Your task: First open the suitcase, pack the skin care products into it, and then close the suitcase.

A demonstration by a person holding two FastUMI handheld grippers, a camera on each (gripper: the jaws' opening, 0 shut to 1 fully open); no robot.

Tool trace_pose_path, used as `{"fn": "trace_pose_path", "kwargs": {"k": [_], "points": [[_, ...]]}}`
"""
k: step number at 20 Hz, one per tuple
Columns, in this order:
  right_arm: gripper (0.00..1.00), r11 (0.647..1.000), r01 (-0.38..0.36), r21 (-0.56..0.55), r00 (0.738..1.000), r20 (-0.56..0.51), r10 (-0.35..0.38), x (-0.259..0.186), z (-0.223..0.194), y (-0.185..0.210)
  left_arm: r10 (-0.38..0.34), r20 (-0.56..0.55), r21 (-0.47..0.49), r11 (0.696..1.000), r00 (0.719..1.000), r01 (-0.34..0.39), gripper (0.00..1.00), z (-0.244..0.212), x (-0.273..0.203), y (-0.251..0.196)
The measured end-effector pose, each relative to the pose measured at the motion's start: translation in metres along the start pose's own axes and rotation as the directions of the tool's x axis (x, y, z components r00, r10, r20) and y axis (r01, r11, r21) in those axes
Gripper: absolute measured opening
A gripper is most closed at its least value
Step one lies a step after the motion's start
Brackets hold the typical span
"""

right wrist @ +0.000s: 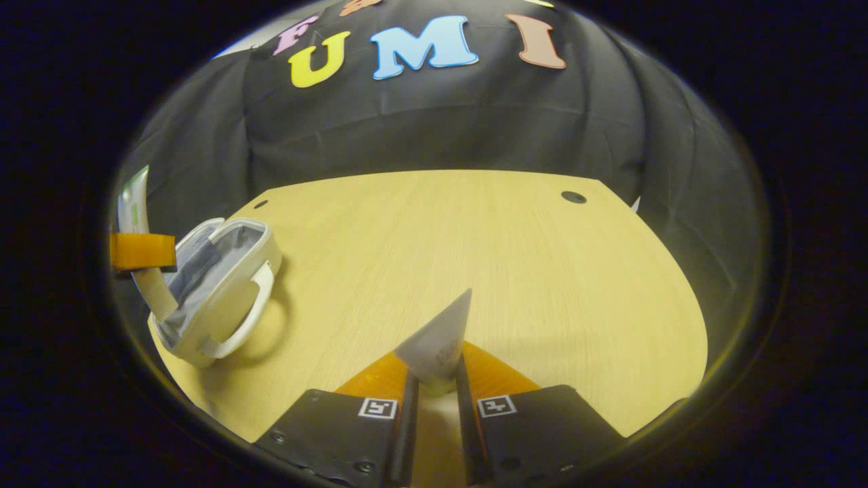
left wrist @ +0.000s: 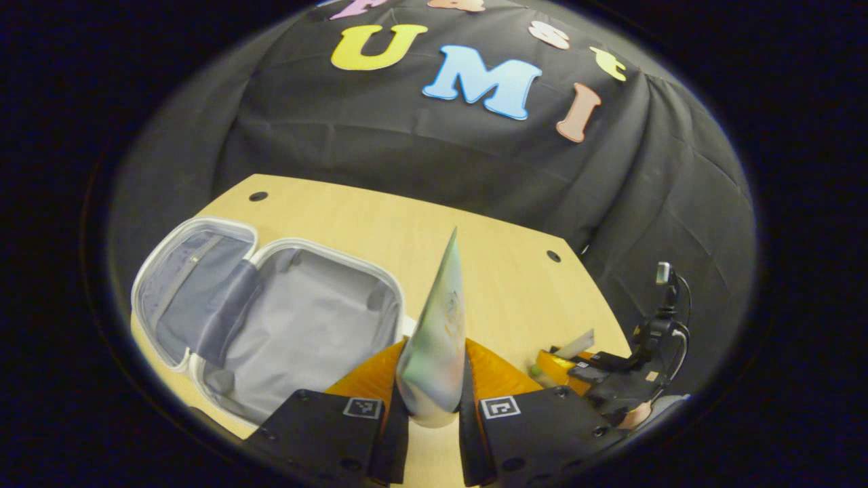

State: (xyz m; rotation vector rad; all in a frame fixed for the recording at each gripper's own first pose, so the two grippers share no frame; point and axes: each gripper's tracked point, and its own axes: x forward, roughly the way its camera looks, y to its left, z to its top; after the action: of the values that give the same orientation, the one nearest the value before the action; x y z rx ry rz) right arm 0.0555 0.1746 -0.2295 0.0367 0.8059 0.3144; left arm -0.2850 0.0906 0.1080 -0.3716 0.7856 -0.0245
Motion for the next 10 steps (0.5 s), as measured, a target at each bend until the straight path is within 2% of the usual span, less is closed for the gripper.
{"fn": "trace_pose_path", "kwargs": {"k": [3, 4, 6, 7, 9, 10], "points": [[0.24, 0.997, -0.003, 0.076, 1.0, 0.009, 0.002, -0.02, 0.006, 0.029, 0.037, -0.055, -0.018, 0.999, 0.998, -0.038, 0.39, -0.002, 0.001, 0.053], [0.23, 0.995, -0.014, 0.094, 1.0, 0.017, 0.012, -0.03, 0.009, 0.044, 0.045, -0.084, -0.02, 0.999, 0.995, -0.046, 0.36, -0.006, 0.004, 0.069], [0.23, 0.991, -0.044, 0.124, 0.999, 0.027, 0.041, -0.047, 0.016, 0.079, 0.063, -0.163, -0.012, 0.998, 0.985, -0.066, 0.39, -0.017, 0.009, 0.1], [0.23, 0.989, -0.063, 0.136, 0.998, 0.034, 0.059, -0.057, 0.018, 0.098, 0.074, -0.208, -0.003, 0.997, 0.975, -0.076, 0.36, -0.026, 0.013, 0.114], [0.23, 0.986, -0.098, 0.132, 0.995, 0.044, 0.093, -0.069, 0.024, 0.135, 0.083, -0.26, 0.013, 0.997, 0.962, -0.082, 0.39, -0.036, 0.022, 0.135], [0.23, 0.986, -0.113, 0.124, 0.993, 0.051, 0.108, -0.075, 0.027, 0.153, 0.08, -0.271, 0.023, 0.997, 0.959, -0.077, 0.35, -0.038, 0.024, 0.141]]}}
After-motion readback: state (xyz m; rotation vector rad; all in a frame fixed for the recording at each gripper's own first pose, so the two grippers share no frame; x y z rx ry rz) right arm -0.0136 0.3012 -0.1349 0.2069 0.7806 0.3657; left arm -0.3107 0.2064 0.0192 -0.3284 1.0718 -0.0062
